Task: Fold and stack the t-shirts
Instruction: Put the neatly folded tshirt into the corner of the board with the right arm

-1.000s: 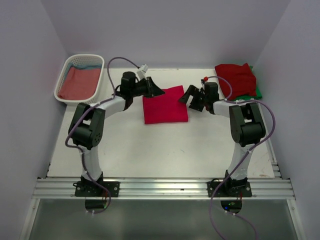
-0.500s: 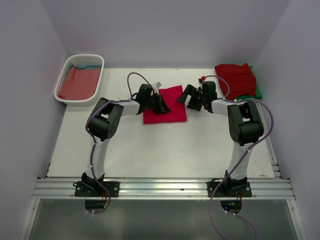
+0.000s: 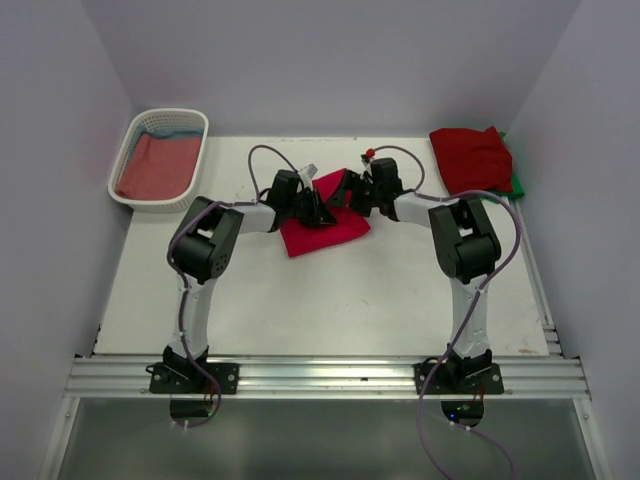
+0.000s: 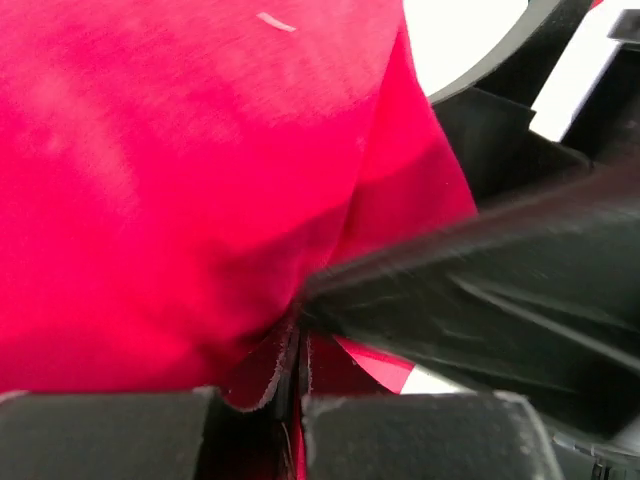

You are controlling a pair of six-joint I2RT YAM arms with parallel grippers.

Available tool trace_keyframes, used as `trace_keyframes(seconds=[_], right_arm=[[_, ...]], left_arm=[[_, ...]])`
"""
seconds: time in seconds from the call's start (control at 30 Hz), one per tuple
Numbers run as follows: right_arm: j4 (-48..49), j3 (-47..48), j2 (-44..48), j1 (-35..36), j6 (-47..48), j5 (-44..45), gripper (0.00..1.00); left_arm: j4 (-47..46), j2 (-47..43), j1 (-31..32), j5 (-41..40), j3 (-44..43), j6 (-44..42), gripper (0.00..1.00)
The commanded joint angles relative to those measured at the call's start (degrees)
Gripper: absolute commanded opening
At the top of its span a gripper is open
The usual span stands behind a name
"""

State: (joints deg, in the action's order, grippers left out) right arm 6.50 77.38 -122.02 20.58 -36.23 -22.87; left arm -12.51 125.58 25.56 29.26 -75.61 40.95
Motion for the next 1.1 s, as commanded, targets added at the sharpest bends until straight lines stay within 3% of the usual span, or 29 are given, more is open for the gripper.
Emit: trace_keyframes(seconds=[0.0,0.03,0.07,0.13,0.33,0.43,0.5,0.6,0.63,0.67,0.73,0.8,0.9,0.97,1.07], right_arm=[[-9.8,-2.4,-7.8,1.2,-0.8,-0.2,0.68],[-9.1,-2.4,-8.1,1.2,-1.4,-2.2,0.57],[-7.7,-2.6,-8.2,1.2,-1.7,-2.8,0.24],[-6.9,-3.1,-8.1,1.2,-2.4,-3.0,0.00],[-3.5,-5.2,-6.2,1.0,-2.3,-4.5,0.00],[-1.9,-5.9,-5.0,0.3,-2.3,-5.8,0.00],[-1.1,-6.8,-3.1,-0.5,-2.4,-6.5,0.00],[-1.0,-7.8,-0.1,-1.8,-2.4,-7.0,0.00],[-0.7,-8.0,0.5,-2.0,-2.8,-7.4,0.00],[-0.5,-8.0,1.2,-2.4,-2.8,-7.9,0.00],[0.5,-8.4,2.9,-3.2,-4.2,-9.5,0.00],[3.8,-10.0,5.1,-4.0,-6.5,-11.1,0.00],[16.7,-12.2,7.6,-5.4,-15.4,-16.2,0.00],[31.4,-13.4,8.5,-6.4,-25.4,-17.5,0.00],[46.8,-13.3,9.8,-9.0,-35.7,-14.7,0.00]], left_arm=[[4.0,0.5,-0.5,-2.4,2.7,-3.7,0.00],[3.5,0.5,-0.7,-2.2,3.1,-3.6,0.00],[2.2,0.4,-0.8,-1.7,4.0,-3.2,0.00],[1.9,0.5,-1.1,-1.3,4.4,-3.2,0.00],[0.6,-1.5,-2.1,0.6,6.6,-3.5,0.00],[-0.5,-8.4,-2.9,1.6,10.2,-3.5,0.00],[0.4,-18.1,-3.3,-1.6,11.6,-4.2,0.00],[5.1,-31.3,-4.6,-7.6,11.6,-5.7,0.35],[6.2,-34.3,-5.3,-9.0,11.6,-6.1,0.53],[9.0,-39.2,-5.7,-10.3,11.1,-6.8,0.61],[12.0,-43.1,-6.8,-13.0,10.9,-7.0,0.70],[15.8,-47.3,-7.7,-12.6,12.1,-7.1,0.71],[16.3,-51.9,-8.8,-11.4,17.2,-6.0,0.71],[15.6,-55.1,-8.9,-11.2,22.0,-5.4,0.70],[15.2,-57.8,-9.0,-11.0,26.6,-5.8,0.69]])
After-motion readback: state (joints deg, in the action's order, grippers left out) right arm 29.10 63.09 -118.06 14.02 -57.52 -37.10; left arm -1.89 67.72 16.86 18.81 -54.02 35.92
